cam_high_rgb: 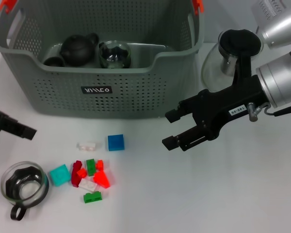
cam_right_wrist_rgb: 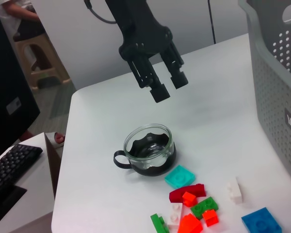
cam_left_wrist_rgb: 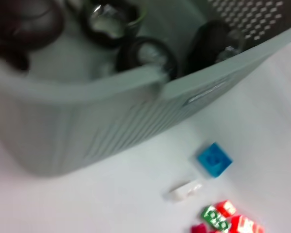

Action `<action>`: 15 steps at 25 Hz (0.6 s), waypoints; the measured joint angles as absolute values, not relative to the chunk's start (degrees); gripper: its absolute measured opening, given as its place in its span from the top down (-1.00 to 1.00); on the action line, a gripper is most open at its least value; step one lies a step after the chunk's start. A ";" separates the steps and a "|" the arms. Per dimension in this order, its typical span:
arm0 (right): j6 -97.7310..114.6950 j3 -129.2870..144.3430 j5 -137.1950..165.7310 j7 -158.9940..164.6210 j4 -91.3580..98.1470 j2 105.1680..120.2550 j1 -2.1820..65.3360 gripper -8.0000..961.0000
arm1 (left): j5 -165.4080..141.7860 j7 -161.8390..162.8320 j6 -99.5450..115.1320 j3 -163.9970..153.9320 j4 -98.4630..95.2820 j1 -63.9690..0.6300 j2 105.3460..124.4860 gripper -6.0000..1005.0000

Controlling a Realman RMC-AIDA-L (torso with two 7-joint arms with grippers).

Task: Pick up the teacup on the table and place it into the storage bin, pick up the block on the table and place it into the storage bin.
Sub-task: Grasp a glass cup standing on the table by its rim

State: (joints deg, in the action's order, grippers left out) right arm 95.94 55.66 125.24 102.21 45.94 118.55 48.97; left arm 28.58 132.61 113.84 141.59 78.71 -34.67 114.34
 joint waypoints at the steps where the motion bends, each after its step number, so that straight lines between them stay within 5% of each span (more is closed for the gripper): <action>1: 95.93 55.66 125.24 102.19 45.83 118.57 48.93 -0.72 | 28.27 132.60 113.45 141.86 77.95 -34.46 114.04 -0.37; 8: 94.96 55.63 125.24 101.86 45.01 118.59 48.85 -0.72 | 23.21 132.31 110.35 142.22 73.22 -33.88 112.96 -0.39; 15: 94.38 55.69 125.24 101.43 44.42 118.69 48.86 -0.72 | 21.70 131.33 107.12 141.40 68.78 -33.84 113.08 -0.63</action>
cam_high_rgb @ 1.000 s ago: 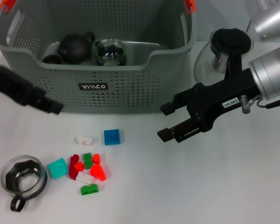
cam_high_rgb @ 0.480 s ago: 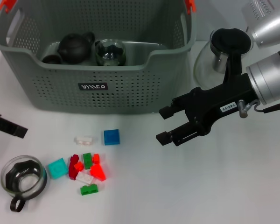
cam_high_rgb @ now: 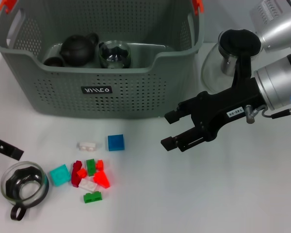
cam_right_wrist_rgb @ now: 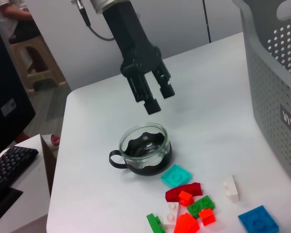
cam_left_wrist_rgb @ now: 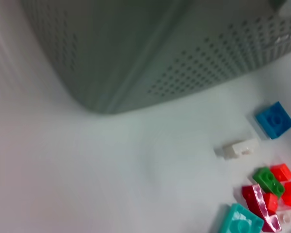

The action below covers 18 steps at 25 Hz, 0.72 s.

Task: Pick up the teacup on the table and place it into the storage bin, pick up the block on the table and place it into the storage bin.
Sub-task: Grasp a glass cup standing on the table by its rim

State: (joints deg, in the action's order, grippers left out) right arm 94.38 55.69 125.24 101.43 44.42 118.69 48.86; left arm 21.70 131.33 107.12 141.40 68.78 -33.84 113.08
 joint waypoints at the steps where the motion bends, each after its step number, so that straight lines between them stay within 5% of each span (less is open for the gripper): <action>1: 94.32 55.70 125.25 101.41 44.36 118.71 48.87 -0.72 | 21.69 131.06 106.93 141.31 68.12 -33.84 113.08 -0.63; 18: 93.50 55.69 125.24 101.31 43.34 118.74 48.69 -0.72 | 20.83 124.55 102.29 140.73 61.48 -33.58 113.33 -0.68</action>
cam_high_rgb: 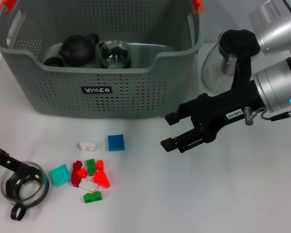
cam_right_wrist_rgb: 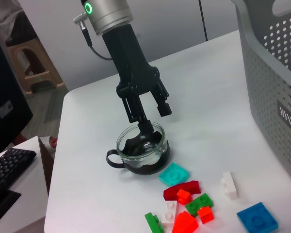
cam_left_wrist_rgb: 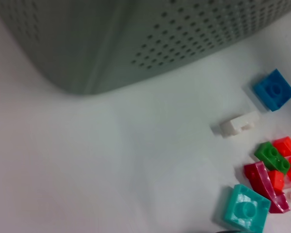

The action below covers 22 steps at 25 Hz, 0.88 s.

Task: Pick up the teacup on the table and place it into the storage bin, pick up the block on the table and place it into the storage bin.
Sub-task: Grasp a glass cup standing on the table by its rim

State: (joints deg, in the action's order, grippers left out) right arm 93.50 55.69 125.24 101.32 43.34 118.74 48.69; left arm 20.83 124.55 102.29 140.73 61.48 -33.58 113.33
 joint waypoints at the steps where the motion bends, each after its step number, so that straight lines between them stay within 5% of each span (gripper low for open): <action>1: 93.49 55.67 125.24 101.32 43.33 118.74 48.69 -0.72 | 20.83 124.48 102.43 140.65 61.50 -33.57 113.44 -0.67; 22: 93.05 55.74 125.24 101.34 43.23 118.83 48.78 -0.72 | 20.15 123.21 99.27 138.33 58.84 -33.14 114.84 -0.67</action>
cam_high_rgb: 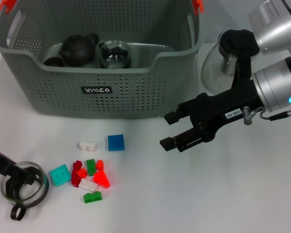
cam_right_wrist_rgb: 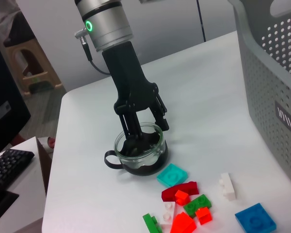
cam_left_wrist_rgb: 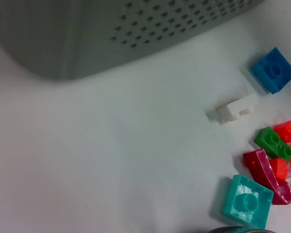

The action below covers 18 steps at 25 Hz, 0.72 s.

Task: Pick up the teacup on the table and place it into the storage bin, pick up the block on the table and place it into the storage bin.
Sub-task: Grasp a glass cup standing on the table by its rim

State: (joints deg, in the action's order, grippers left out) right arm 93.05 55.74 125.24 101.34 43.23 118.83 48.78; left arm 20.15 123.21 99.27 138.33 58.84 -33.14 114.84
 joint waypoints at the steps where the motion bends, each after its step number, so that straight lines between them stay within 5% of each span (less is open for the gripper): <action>1: 93.02 55.77 125.24 101.34 43.24 118.83 48.79 -0.72 | 20.12 123.21 99.09 138.33 58.74 -33.11 114.91 -0.66; 12: 92.99 55.73 125.24 101.34 43.20 118.92 48.69 -0.72 | 18.61 123.95 97.69 138.34 58.42 -33.14 115.21 -0.60; 18: 92.99 55.72 125.20 101.24 43.15 118.92 48.73 -0.72 | 17.41 124.19 97.81 138.42 58.09 -33.56 115.18 -0.20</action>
State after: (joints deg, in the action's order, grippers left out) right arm 92.99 55.72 125.20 101.24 43.15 118.92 48.73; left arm 17.41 124.19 97.81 138.42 58.09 -33.56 115.18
